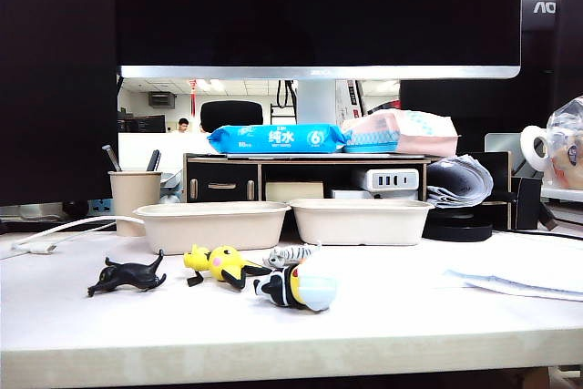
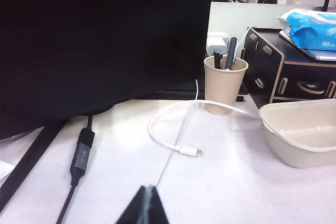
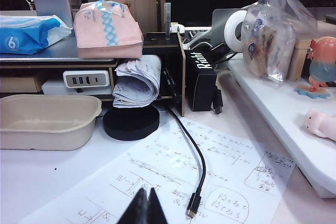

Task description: Put the dolls with similar sizes into the same paper box, while dolls with different sizes go into separate paper boxes.

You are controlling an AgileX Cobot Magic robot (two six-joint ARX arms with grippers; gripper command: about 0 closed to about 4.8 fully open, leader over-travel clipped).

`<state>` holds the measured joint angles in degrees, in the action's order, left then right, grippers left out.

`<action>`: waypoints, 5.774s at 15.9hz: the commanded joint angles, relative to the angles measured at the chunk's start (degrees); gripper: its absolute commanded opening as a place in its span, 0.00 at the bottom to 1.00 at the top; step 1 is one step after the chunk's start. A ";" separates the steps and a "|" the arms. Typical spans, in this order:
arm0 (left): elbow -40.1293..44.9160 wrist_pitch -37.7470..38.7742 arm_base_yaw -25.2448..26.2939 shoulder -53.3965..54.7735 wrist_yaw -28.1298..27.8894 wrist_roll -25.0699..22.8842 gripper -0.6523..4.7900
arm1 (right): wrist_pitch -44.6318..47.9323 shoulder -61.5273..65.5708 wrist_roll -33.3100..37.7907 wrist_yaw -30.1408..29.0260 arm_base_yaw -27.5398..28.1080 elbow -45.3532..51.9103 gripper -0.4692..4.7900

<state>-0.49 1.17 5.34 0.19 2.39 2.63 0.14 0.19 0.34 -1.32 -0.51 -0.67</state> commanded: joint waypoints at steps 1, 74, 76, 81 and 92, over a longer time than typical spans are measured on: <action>-0.07 -0.39 0.09 0.02 0.22 0.20 0.11 | 1.38 -0.02 0.04 -0.15 -0.02 0.24 0.08; -0.04 0.04 -29.92 0.02 0.35 0.20 0.11 | -19.71 114.03 -30.47 7.85 -33.24 -96.06 0.21; -0.04 0.04 -29.92 0.02 0.35 0.20 0.11 | -17.66 114.55 -27.28 7.87 -28.37 -96.06 0.21; -0.04 0.04 -29.94 0.00 0.37 0.20 0.11 | -19.12 118.86 -23.65 7.82 -24.85 -95.97 0.36; -0.04 0.00 -29.94 17.59 0.33 0.20 0.11 | -45.13 117.07 -29.66 -6.16 -33.00 -96.04 0.67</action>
<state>-0.49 1.85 -24.69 17.02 2.79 2.63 -43.99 117.30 -26.79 -7.49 -33.28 -96.51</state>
